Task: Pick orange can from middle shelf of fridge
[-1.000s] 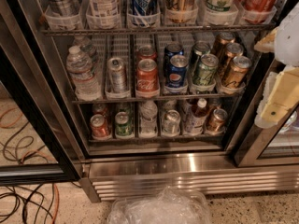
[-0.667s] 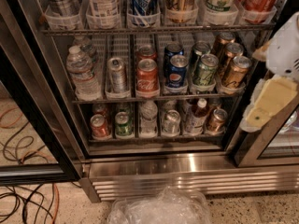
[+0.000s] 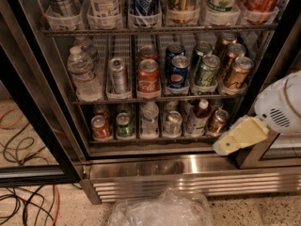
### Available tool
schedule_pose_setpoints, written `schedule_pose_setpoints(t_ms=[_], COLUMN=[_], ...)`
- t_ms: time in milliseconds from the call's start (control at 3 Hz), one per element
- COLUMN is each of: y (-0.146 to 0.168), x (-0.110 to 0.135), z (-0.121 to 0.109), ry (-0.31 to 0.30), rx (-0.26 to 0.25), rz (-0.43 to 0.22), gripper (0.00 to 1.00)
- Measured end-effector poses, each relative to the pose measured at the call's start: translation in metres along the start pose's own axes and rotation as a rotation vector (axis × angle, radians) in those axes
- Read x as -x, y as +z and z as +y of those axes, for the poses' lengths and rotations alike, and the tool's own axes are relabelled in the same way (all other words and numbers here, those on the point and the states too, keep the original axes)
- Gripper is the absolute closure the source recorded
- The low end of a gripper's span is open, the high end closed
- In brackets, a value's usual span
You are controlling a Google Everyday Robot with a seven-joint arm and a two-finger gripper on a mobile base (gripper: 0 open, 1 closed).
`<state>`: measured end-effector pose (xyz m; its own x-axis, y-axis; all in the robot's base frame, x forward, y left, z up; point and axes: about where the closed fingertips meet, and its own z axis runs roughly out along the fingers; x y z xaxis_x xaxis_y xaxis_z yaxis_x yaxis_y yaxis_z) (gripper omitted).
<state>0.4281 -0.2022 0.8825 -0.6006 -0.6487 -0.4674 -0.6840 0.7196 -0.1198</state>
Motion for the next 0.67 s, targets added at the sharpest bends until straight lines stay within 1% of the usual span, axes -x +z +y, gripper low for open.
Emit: schedule_pose_setpoints(t_ms=[333, 667], y=[0.0086, 0.0086], x=[0.0049, 0.0049], z=[-0.0087, -0.0086], ry=[0.019, 0.019], rx=[-0.039, -0.039], rz=[-0.040, -0.040], gripper=[0.00, 0.00])
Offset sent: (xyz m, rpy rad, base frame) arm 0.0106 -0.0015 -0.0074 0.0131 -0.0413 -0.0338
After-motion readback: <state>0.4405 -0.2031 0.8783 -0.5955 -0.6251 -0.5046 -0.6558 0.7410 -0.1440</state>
